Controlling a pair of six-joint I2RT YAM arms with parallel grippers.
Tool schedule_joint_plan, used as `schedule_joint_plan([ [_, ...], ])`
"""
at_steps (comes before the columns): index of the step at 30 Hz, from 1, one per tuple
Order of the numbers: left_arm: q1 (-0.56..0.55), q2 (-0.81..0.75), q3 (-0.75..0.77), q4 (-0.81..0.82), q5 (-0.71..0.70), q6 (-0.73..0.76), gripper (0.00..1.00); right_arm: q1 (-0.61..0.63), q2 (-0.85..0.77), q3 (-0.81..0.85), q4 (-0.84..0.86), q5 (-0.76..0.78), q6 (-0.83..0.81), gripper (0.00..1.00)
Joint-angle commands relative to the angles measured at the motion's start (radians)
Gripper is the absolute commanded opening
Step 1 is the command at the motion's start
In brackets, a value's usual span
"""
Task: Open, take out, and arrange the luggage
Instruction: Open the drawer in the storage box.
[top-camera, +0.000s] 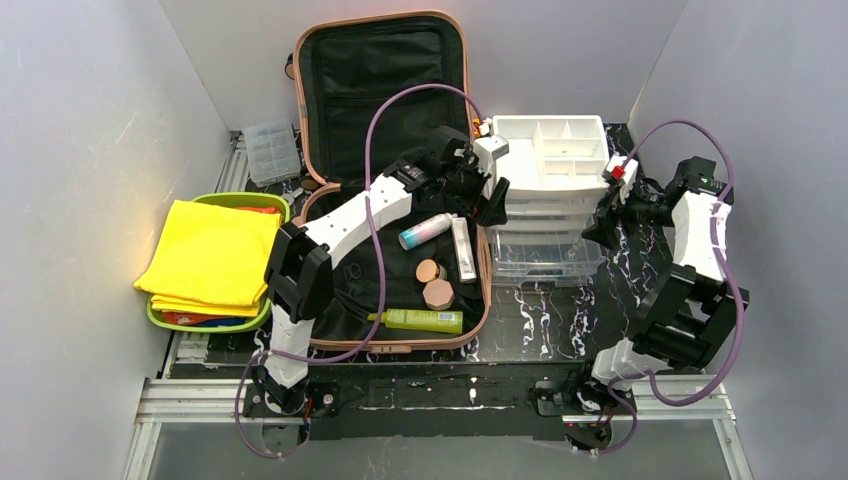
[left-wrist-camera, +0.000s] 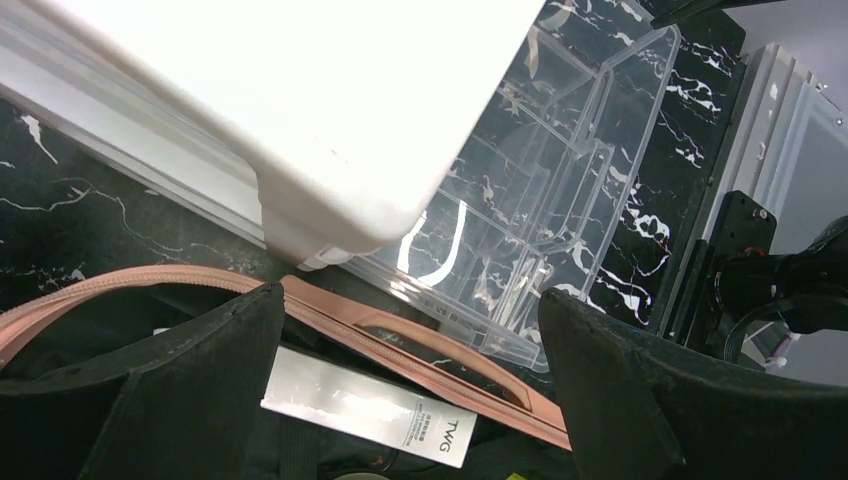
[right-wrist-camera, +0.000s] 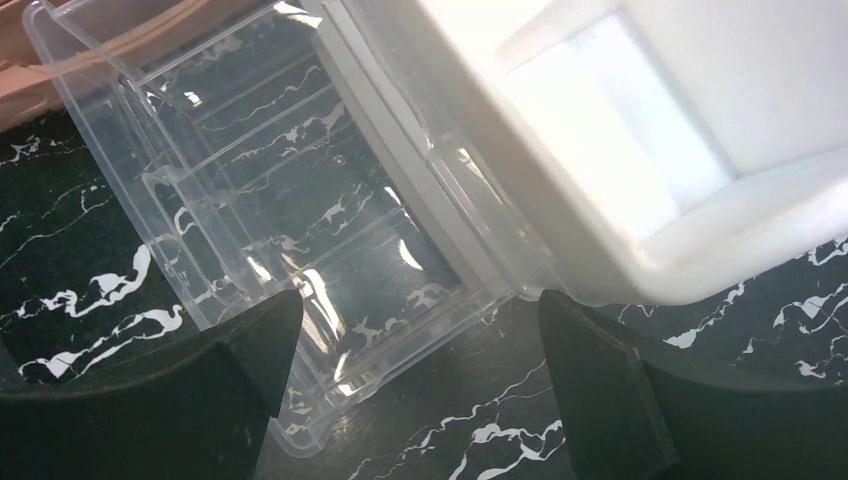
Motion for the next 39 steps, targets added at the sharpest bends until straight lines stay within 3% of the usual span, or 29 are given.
schedule_joint_plan([
  [1,-0.003,-0.012,0.071,0.012,0.011,0.011,0.98,-0.005,0.023,0.066,-0.041,-0.025,-0.06,0.96],
  [8,-0.003,0.016,0.079,0.02,0.002,0.037,0.98,-0.058,0.063,0.098,-0.084,-0.019,-0.116,0.96],
  [14,-0.002,0.057,0.109,0.019,0.03,0.025,0.98,-0.087,0.19,0.202,-0.392,-0.092,-0.506,0.96],
  [25,-0.002,0.061,0.114,0.018,0.047,0.006,0.98,-0.087,0.218,0.166,-0.396,-0.137,-0.685,0.98],
  [39,-0.003,0.075,0.125,0.016,0.069,-0.013,0.98,-0.086,0.223,0.159,-0.397,-0.2,-0.712,0.96],
])
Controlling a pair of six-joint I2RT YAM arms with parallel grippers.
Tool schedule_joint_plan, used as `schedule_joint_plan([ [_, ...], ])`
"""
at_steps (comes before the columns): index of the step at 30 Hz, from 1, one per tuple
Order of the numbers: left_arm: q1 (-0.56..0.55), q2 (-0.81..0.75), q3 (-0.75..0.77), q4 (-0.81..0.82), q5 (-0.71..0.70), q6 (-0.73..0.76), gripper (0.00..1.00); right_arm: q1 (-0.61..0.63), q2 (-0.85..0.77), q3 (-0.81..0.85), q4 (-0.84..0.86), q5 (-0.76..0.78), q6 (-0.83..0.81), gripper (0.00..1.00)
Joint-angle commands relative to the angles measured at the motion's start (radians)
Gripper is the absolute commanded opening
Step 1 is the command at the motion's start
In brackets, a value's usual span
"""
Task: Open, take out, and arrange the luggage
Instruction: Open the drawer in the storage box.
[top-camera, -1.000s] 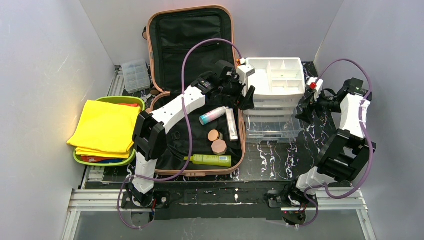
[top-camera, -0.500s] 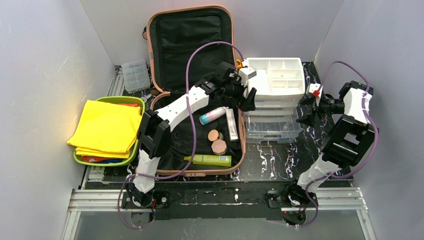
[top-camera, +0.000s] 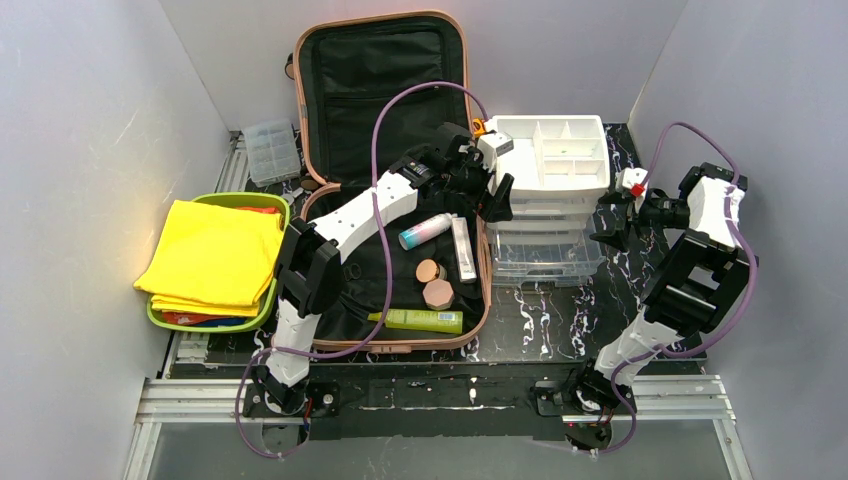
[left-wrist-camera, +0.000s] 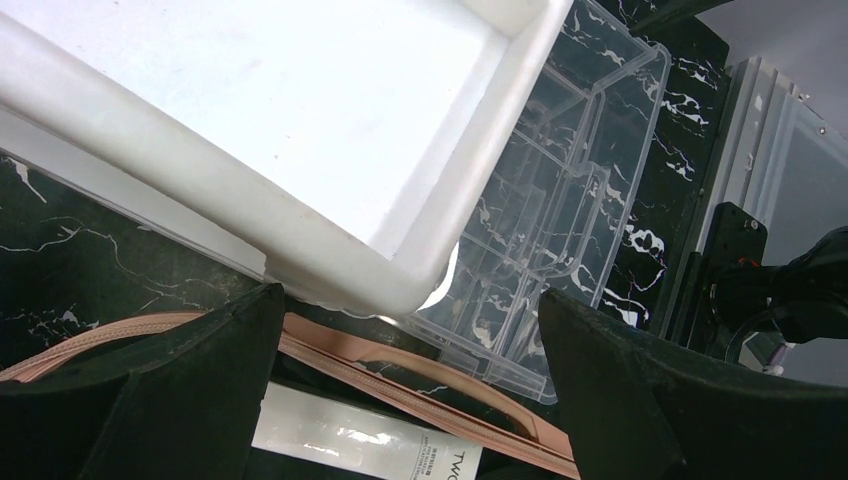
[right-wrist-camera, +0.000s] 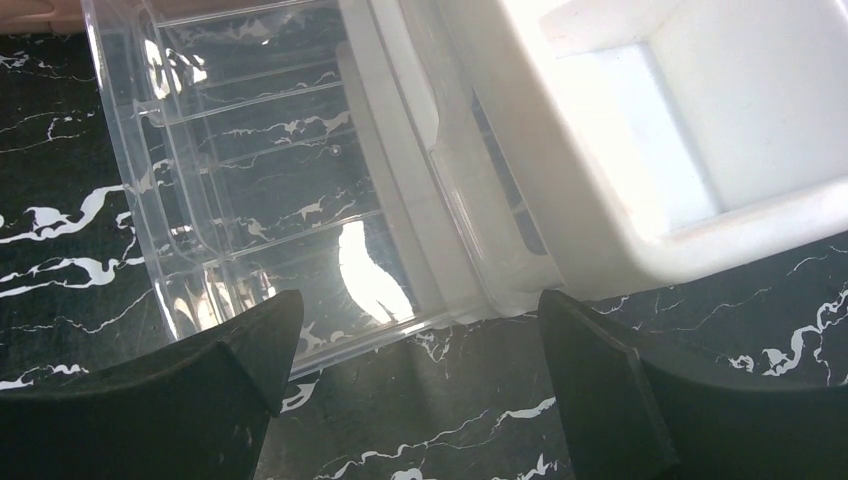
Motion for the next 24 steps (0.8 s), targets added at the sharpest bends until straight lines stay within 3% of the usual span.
schedule_joint_plan([
  [1,-0.003,-0.001,0.041,0.001,0.035,-0.015,0.98,-0.003,-0.019,-0.008,-0.026,-0.041,-0.042,0.96],
  [16,-0.003,0.007,0.038,0.02,0.096,-0.065,0.98,-0.004,0.047,0.084,-0.024,-0.043,0.041,0.95],
  [24,-0.003,0.011,0.048,0.025,0.11,-0.08,0.98,-0.014,0.06,0.114,-0.014,0.033,0.092,0.92],
])
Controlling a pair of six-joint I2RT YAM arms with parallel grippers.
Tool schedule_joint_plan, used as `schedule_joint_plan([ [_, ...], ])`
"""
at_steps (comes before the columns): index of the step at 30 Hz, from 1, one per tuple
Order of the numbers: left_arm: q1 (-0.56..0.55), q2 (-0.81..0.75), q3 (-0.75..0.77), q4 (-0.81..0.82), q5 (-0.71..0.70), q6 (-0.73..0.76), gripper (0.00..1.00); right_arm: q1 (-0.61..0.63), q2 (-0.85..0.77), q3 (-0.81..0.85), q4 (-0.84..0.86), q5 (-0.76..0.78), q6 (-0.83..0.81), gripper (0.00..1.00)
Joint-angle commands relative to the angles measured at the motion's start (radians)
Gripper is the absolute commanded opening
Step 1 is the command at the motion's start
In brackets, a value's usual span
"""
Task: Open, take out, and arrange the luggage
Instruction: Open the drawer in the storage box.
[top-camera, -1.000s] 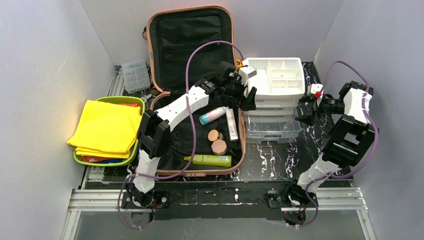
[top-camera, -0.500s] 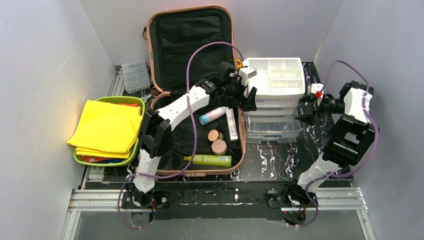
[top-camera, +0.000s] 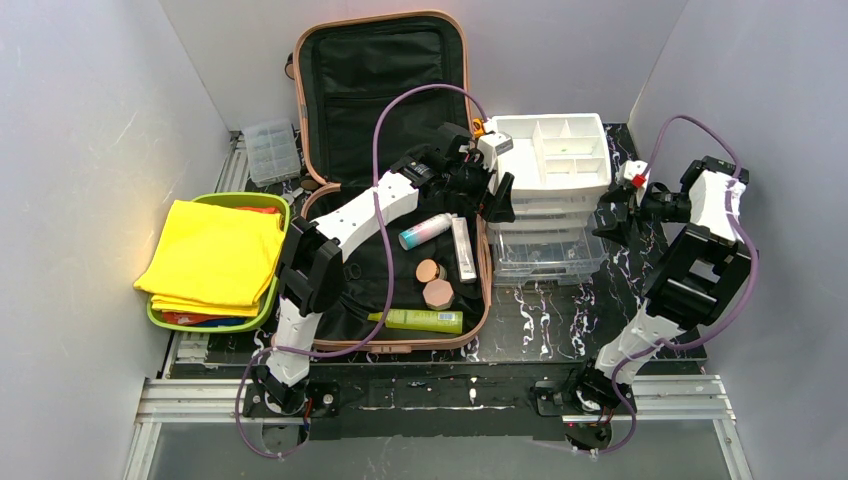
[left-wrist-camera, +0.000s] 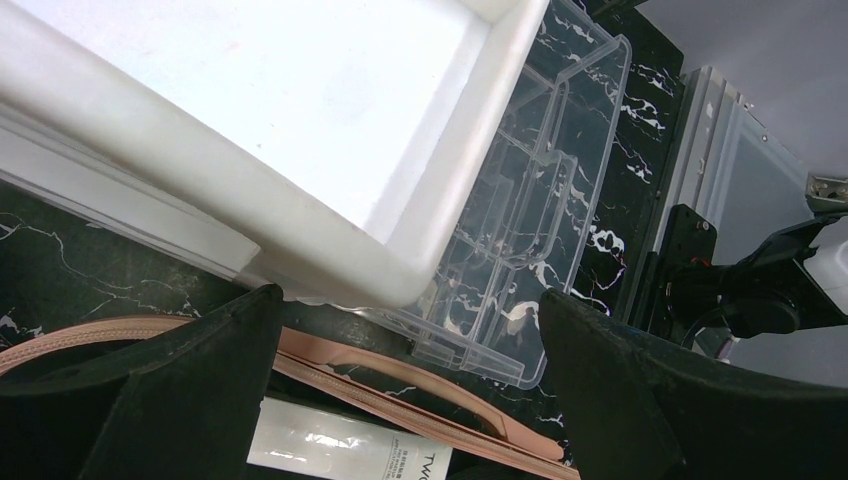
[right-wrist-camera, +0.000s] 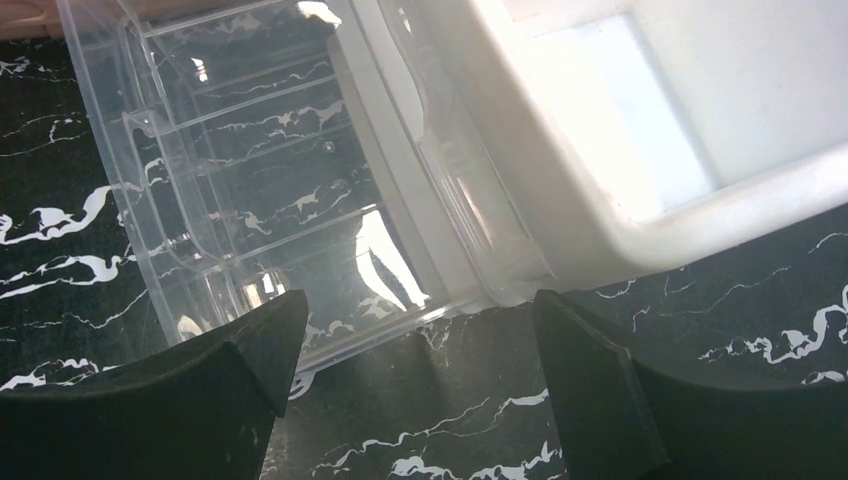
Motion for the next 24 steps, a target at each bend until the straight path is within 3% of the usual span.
schedule_joint_plan([
  [1,-0.005,-0.001,0.043,0.022,0.054,-0.019,0.98,-0.019,0.008,0.047,0.01,0.019,0.041,0.92],
  [8,-0.005,0.0,0.045,0.026,0.069,-0.039,0.98,-0.04,0.004,0.041,0.062,0.032,0.091,0.92],
  [12,-0.006,-0.003,0.042,0.028,0.076,-0.052,0.98,-0.037,0.03,0.055,-0.004,-0.025,0.021,0.93],
  [24,-0.006,-0.025,0.02,0.029,0.065,-0.08,0.98,0.009,0.028,0.017,-0.012,-0.076,0.007,0.93],
])
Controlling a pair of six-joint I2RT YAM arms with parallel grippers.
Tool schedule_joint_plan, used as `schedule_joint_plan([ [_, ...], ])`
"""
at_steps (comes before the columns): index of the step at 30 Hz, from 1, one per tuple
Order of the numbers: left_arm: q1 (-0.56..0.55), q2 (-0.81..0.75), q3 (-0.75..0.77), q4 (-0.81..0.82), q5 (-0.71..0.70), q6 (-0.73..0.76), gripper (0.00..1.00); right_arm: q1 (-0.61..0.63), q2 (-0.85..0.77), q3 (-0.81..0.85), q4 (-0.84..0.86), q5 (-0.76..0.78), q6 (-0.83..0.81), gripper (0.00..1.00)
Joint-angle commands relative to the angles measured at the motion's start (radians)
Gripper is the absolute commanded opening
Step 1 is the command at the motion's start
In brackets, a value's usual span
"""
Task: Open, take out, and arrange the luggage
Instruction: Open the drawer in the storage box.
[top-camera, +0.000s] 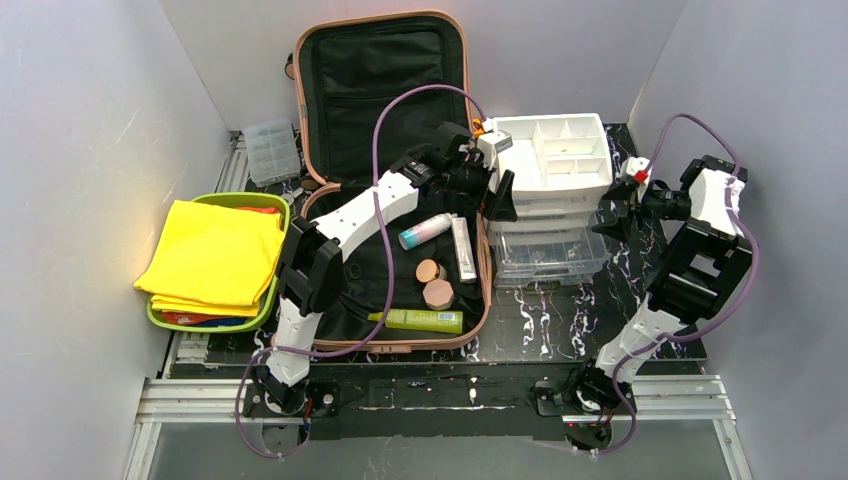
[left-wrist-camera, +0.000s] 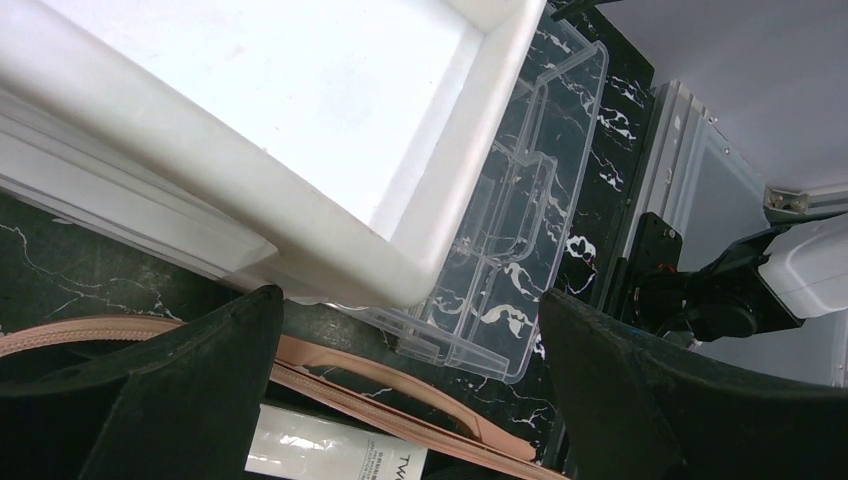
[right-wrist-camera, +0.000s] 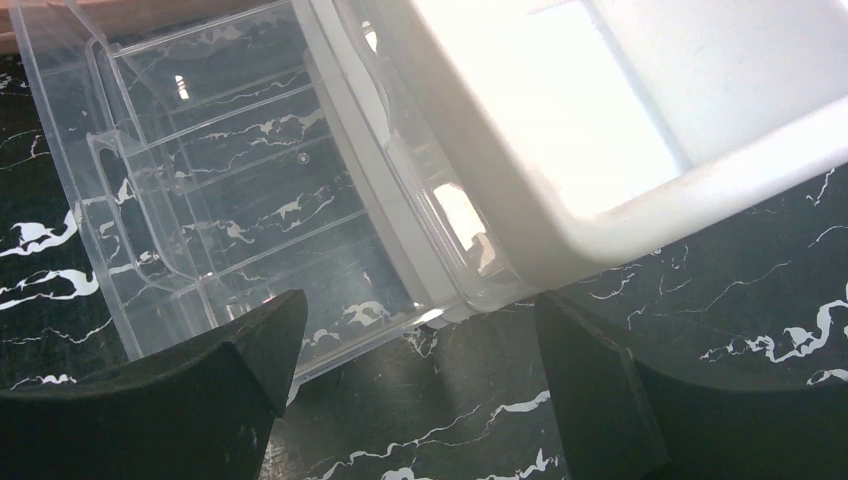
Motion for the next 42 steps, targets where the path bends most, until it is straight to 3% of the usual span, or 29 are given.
schedule_joint_plan([
  [1,-0.007,-0.027,0.014,0.022,0.041,-0.027,0.98,0.015,-0.029,-0.024,-0.034,-0.053,-0.041,0.93],
  [28,-0.017,-0.116,-0.092,0.045,0.108,-0.061,0.98,0.029,-0.069,-0.064,-0.034,-0.029,-0.027,0.9],
  [36,-0.017,-0.12,-0.066,0.01,0.073,-0.018,0.98,0.029,-0.081,-0.07,-0.033,-0.01,-0.027,0.9],
  [42,-0.016,-0.177,-0.064,-0.073,-0.051,0.061,0.98,0.029,-0.085,-0.067,-0.033,-0.004,-0.028,0.9],
])
